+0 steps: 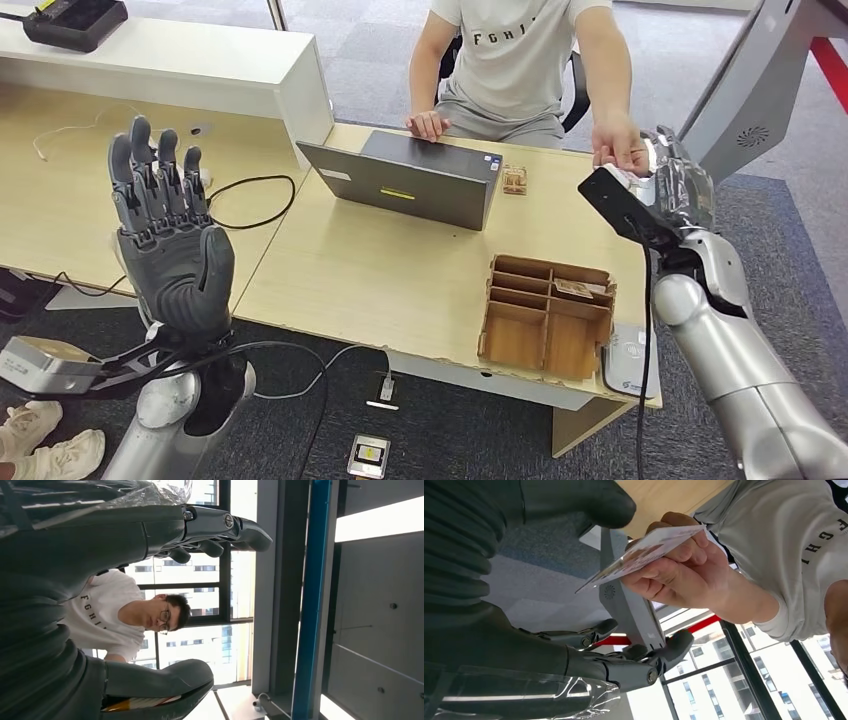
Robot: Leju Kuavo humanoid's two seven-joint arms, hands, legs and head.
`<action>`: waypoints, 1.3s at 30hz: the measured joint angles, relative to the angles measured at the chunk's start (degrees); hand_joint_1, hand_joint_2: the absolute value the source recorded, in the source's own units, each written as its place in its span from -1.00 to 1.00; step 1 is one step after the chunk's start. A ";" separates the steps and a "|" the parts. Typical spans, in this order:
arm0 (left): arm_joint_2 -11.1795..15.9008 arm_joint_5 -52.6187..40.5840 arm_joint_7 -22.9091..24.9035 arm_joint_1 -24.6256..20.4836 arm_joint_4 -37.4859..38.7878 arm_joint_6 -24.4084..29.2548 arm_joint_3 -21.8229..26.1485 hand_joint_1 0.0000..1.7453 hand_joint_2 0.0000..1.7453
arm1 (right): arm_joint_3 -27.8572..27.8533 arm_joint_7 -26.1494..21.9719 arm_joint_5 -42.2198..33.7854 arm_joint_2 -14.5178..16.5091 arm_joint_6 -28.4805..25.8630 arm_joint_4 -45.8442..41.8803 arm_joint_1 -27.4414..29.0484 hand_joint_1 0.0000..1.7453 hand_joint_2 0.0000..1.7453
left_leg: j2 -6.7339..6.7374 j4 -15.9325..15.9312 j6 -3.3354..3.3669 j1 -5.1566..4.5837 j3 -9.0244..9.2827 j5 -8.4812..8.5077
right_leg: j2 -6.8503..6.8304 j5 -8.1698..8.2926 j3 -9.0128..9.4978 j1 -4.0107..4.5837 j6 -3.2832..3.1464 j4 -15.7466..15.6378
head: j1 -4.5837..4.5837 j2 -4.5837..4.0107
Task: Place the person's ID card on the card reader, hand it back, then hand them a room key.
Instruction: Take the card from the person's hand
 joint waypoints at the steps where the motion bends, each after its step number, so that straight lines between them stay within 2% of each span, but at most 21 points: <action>1: 0.00 0.01 0.00 0.00 0.00 -0.05 -0.01 -1.00 1.00 | 0.12 0.10 0.02 -0.01 0.04 0.26 -0.01 1.00 1.00 | 0.00 0.00 0.00 0.00 0.00 0.00 | 0.00 0.00 0.00 0.00 0.00 0.00 | 0.00 0.00; 31: 0.01 1.91 0.83 -1.44 1.07 0.38 -1.14 -1.00 1.00 | 0.99 -0.20 0.97 -1.46 -0.99 2.52 0.53 1.00 1.00 | 0.02 0.02 0.00 0.00 0.05 0.00 | 0.02 0.02 0.00 0.00 0.02 0.00 | 0.00 0.00; 35: 0.01 1.89 0.63 -1.39 1.16 0.84 -1.26 -1.00 1.00 | 0.63 0.56 0.40 -2.80 -1.06 0.95 1.45 1.00 1.00 | 0.01 0.04 0.00 -0.01 0.06 0.00 | 0.01 0.03 0.01 0.00 0.03 -0.01 | 0.00 0.00; 39: 0.03 1.73 0.57 -0.85 1.16 0.80 -1.19 -1.00 1.00 | -0.78 2.65 -0.83 -6.25 -1.26 -3.41 4.03 1.00 1.00 | 0.00 0.08 0.01 -0.01 0.05 -0.01 | 0.00 0.03 0.01 0.00 0.04 -0.04 | -0.01 0.00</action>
